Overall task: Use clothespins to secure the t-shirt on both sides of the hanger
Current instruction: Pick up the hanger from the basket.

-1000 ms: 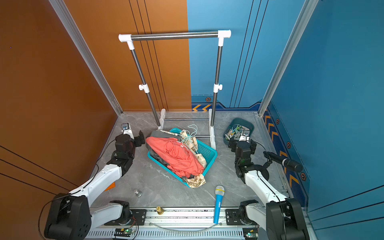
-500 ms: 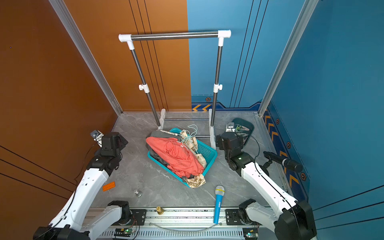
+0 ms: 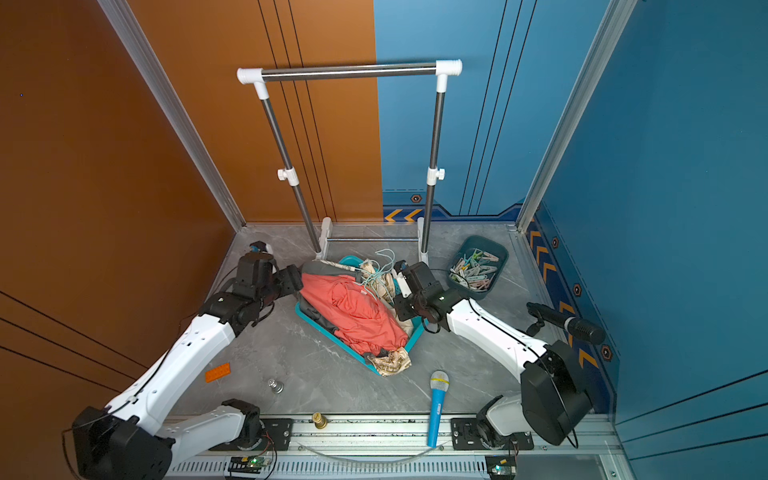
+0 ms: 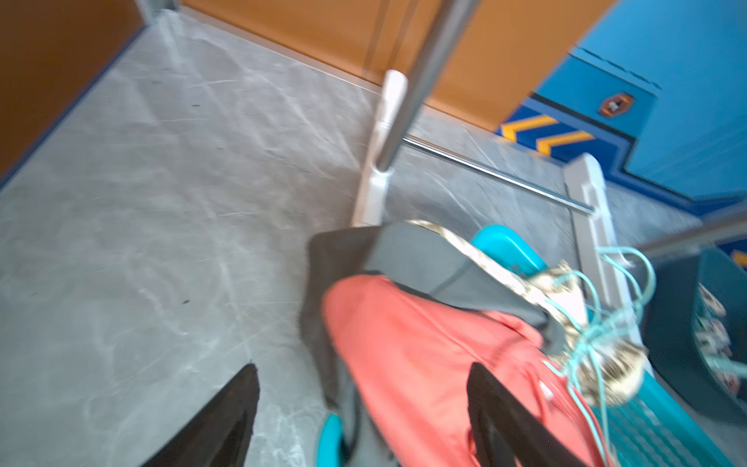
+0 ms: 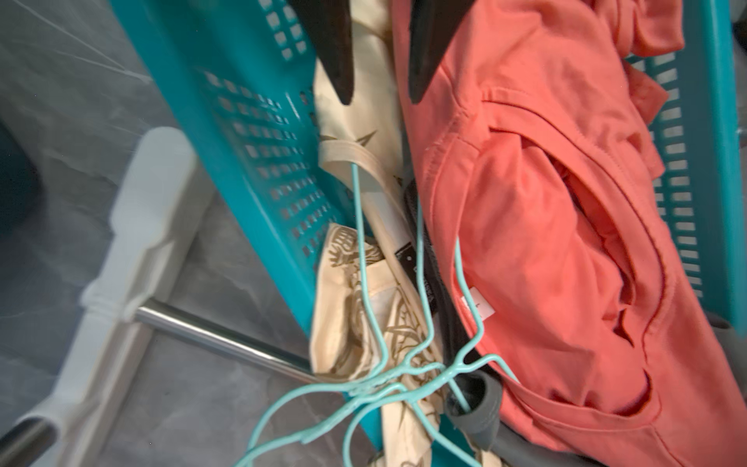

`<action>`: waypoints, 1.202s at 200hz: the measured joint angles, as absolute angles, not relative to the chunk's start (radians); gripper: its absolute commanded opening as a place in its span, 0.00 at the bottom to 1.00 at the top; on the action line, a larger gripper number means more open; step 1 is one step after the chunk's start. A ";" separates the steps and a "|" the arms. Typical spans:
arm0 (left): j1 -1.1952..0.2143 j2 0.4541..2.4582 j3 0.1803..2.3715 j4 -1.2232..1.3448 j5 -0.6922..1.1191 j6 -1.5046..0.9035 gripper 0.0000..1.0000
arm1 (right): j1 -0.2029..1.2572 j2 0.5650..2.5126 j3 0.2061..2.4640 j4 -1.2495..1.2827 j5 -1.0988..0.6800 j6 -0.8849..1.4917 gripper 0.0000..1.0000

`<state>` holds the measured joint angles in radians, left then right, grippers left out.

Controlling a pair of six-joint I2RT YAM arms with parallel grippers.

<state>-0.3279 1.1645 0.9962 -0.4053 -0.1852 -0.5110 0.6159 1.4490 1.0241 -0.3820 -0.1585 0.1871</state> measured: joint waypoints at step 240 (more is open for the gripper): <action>-0.422 1.441 1.273 -0.390 0.032 -0.505 0.98 | 0.636 1.623 1.211 -0.371 -0.292 0.102 0.00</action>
<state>-0.4225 1.4414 1.2732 -0.3897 0.0319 -0.5045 0.6357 1.6226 1.2110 -0.3706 -0.2916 0.1017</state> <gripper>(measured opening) 0.976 0.055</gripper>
